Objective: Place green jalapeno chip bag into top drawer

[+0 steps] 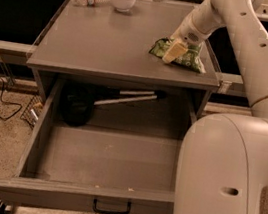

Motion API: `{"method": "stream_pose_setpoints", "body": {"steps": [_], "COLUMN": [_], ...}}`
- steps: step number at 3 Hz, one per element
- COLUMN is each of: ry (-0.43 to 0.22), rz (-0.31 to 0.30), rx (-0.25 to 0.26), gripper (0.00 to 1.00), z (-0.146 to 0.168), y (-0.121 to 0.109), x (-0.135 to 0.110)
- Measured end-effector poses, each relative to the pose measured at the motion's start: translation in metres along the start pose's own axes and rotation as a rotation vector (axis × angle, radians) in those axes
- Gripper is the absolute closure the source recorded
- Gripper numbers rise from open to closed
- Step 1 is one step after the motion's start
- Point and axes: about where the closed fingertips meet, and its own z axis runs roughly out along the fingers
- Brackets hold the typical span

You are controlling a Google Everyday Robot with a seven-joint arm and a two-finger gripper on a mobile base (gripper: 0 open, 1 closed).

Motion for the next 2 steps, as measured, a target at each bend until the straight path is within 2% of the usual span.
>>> {"method": "stream_pose_setpoints", "body": {"steps": [2], "ry": [0.000], "rz": [0.000], "rx": [0.000], "gripper": [0.88], "z": [0.0001], "y": [0.0000], "x": [0.0000]}}
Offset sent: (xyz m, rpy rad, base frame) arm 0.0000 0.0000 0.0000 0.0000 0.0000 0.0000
